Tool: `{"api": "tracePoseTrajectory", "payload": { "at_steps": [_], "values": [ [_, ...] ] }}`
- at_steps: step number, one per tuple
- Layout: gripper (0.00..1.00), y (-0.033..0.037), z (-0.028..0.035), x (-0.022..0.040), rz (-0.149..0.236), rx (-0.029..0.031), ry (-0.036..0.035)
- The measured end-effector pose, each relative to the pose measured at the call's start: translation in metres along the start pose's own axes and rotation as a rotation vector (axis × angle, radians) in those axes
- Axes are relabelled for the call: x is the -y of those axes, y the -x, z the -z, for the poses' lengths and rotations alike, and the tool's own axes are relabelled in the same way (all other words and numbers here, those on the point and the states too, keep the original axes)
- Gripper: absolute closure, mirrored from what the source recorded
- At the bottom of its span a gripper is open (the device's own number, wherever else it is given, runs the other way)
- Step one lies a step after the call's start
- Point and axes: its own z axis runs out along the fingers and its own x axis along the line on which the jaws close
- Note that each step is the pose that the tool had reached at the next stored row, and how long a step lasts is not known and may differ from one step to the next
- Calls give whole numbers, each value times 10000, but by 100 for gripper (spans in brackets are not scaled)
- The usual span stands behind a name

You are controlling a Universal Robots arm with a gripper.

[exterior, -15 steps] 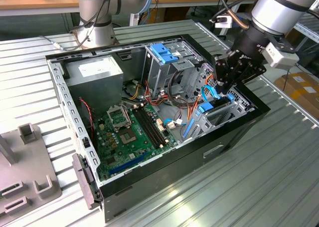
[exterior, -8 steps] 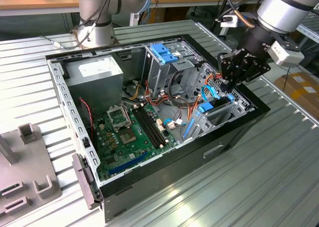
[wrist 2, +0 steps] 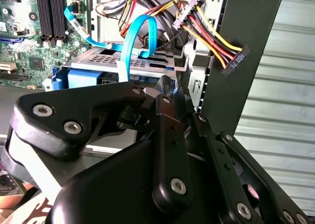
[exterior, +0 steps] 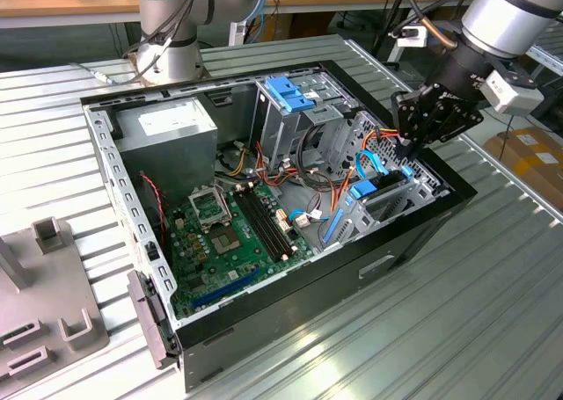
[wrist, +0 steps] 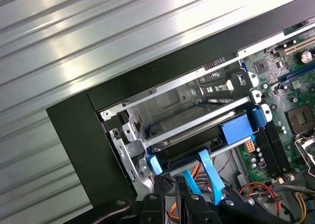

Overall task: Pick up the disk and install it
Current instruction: 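Insert the second disk wire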

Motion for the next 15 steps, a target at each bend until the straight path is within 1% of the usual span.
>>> {"api": "tracePoseTrajectory", "payload": {
  "at_steps": [3,5,8,9,10,15],
  "values": [
    [76,0,-1,6,1,1,-2],
    [76,2,-1,44,1,0,0],
    [76,-42,12,69,0,10,16],
    [76,-51,26,73,1,18,18],
    [76,-54,54,77,-1,22,21],
    [76,-60,129,82,-1,28,23]
  ]
}}
